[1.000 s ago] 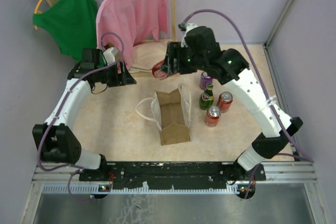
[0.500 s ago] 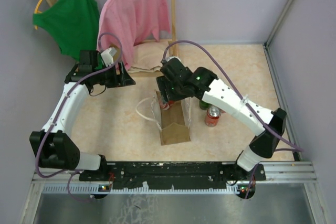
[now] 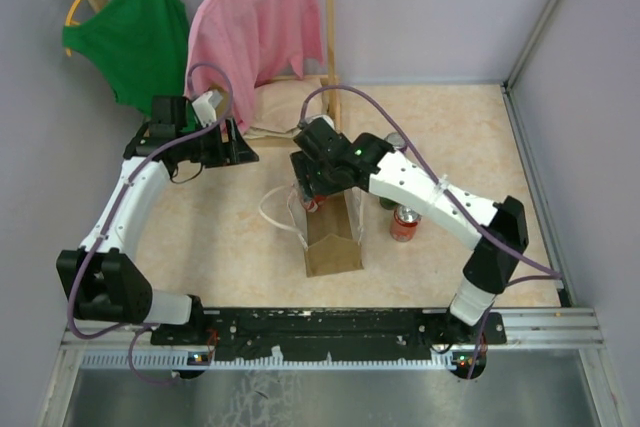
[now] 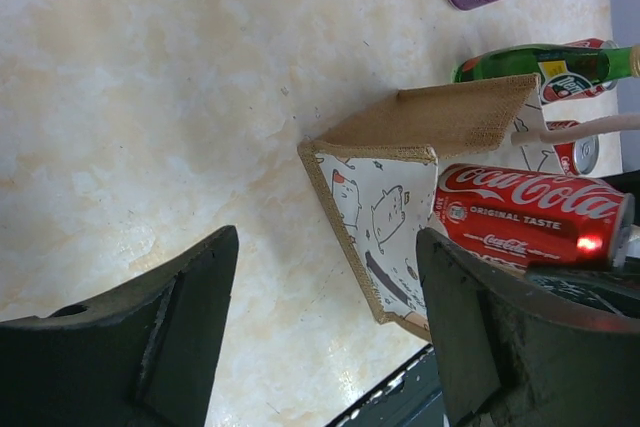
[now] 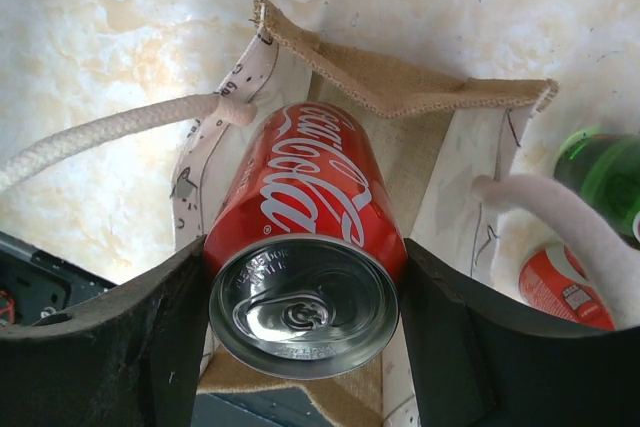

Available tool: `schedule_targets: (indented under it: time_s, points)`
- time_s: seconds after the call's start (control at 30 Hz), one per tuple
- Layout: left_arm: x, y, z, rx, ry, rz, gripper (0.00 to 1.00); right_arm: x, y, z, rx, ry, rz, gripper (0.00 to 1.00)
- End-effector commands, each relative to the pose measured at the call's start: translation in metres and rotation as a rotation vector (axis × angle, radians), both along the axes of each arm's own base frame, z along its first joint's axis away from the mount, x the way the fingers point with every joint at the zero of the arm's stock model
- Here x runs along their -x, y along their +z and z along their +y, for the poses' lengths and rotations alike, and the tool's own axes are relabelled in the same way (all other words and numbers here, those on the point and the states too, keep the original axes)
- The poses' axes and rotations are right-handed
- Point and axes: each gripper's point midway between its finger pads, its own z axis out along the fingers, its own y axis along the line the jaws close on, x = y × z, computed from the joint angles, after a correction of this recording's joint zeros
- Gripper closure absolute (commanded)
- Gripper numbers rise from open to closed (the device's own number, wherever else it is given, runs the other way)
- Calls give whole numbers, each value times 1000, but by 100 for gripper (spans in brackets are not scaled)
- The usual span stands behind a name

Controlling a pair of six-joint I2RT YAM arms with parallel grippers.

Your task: Place the beverage into the canvas bag

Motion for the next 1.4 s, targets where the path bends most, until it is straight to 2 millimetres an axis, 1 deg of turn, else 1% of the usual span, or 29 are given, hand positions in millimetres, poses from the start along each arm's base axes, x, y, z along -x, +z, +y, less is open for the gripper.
schedule_targets:
  time_s: [0.0,0.17,0.43,0.6,0.87,1.17,1.37]
  points:
    - [0,3,-3,19,-11,-14,22,-15,7,21,-46,12,-63,100]
    - [1,3,-2,18,-7,-20,22,-15,-6,23,-9,20,-32,100]
    - [1,4,1,22,3,-27,22,-14,-26,21,35,23,3,100]
    - [3,4,2,26,6,-25,22,-17,-38,23,47,19,2,100]
    - [5,3,3,28,8,-22,22,-27,-58,23,97,16,16,100]
    - [5,3,4,34,11,-20,22,-41,-68,20,115,0,9,100]
    - [5,4,5,40,15,-26,22,-46,-80,16,126,-4,10,100]
